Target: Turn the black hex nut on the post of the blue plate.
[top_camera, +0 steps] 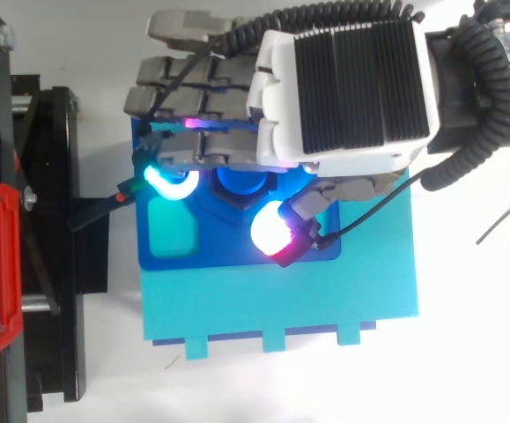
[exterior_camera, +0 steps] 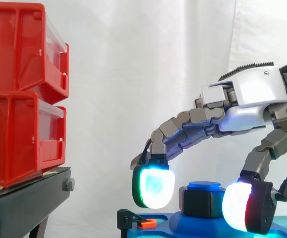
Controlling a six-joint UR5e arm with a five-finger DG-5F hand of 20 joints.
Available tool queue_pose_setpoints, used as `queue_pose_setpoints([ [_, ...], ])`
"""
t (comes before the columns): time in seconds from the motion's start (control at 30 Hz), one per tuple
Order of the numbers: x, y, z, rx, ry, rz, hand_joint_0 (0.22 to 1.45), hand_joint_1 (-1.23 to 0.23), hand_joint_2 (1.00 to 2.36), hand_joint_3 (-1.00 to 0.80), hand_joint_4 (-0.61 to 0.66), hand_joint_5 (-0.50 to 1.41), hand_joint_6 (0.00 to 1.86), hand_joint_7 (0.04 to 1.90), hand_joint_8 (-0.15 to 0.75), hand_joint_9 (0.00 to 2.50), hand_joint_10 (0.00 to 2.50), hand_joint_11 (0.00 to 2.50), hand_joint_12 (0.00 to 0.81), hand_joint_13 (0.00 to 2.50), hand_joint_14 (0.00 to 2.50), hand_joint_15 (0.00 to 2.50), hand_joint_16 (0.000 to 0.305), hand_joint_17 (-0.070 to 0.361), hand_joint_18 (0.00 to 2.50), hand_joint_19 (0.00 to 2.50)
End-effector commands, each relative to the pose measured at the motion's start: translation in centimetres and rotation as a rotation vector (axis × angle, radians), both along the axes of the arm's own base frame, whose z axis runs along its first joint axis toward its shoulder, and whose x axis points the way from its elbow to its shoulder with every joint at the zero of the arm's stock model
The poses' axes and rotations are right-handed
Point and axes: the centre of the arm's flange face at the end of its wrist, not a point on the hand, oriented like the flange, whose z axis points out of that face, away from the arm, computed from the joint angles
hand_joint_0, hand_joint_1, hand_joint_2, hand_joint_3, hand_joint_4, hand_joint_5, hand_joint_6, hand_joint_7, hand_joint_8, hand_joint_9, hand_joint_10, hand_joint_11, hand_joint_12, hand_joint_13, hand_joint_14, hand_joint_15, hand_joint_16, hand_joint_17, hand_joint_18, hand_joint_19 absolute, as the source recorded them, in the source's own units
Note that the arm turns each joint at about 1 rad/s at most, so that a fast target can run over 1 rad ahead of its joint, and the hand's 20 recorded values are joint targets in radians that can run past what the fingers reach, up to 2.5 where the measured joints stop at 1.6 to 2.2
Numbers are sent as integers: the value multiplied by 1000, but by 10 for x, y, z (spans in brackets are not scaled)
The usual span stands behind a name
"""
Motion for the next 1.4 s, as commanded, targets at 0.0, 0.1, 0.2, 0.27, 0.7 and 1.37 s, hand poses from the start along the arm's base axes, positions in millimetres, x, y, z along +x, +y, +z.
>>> queue_pose_setpoints([
  [0.0,-1,-1,-1,-1,11,-2,516,-945,1000,-500,164,-223,502,988,204,264,0,31,330,308,0,12,50,114,118,0],
  [0.1,-2,-4,-1,-6,15,-4,526,-939,1000,-500,163,-222,502,990,203,266,2,39,329,309,0,9,50,112,116,0],
  [0.2,-3,-5,-2,-6,17,-6,530,-933,1000,-500,162,-222,502,995,203,269,0,32,329,310,0,18,50,112,116,0],
  [0.27,-3,-5,-2,-6,17,-6,530,-926,1000,-500,164,-222,502,995,203,269,0,46,328,311,0,18,50,112,121,5],
  [0.7,-5,-6,-3,-5,29,-4,530,-913,1000,-500,166,-218,502,1017,206,273,0,46,327,317,0,16,50,112,128,0],
  [1.37,-5,-8,-3,-7,24,1,524,-898,1000,-500,177,-212,502,1030,209,279,0,43,330,315,0,22,50,112,127,3],
])
